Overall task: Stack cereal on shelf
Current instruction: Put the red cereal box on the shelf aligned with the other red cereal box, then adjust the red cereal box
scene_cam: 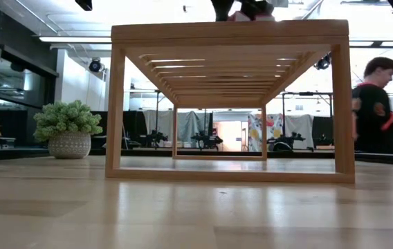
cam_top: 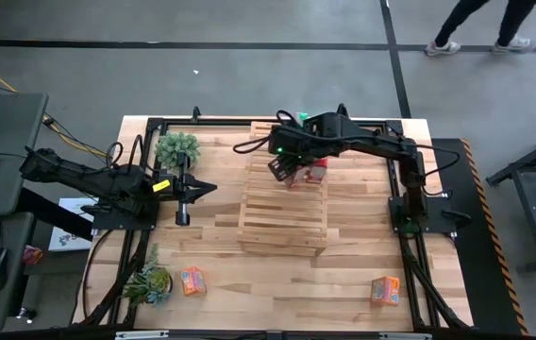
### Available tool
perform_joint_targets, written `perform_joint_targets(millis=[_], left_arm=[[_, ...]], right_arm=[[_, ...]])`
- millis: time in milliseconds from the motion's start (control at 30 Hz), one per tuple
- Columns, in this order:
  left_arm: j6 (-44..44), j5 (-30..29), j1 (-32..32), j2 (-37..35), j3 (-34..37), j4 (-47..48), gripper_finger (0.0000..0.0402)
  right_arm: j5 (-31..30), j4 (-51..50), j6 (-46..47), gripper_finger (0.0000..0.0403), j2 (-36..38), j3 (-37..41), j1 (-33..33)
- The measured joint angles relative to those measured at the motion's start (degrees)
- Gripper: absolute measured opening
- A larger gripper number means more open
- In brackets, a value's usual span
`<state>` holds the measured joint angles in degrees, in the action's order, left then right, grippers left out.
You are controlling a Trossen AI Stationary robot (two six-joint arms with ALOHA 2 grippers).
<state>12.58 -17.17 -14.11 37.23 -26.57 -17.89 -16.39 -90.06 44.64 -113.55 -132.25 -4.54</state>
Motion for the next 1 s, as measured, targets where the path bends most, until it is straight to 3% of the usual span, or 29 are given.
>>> perform_joint_targets(millis=[233, 733, 1000], left_arm=[[0.01, 0.0, -0.01, 0.0, 0.0, 0.06, 0.0], [0.57, -0.2, 0.0, 0.38, 0.0, -0.07, 0.0], [1.01, -1.74, 1.95, 3.95, 0.07, -2.87, 0.0]], right_arm=[[-2.68, 0.64, 0.0, 0.022, 2.8, 0.0, 0.02], [-0.51, 3.99, -6.25, 0.022, 6.21, 0.0, 1.6], [-10.15, 0.2, -4.41, 0.0212, 11.13, 0.0, 7.5]])
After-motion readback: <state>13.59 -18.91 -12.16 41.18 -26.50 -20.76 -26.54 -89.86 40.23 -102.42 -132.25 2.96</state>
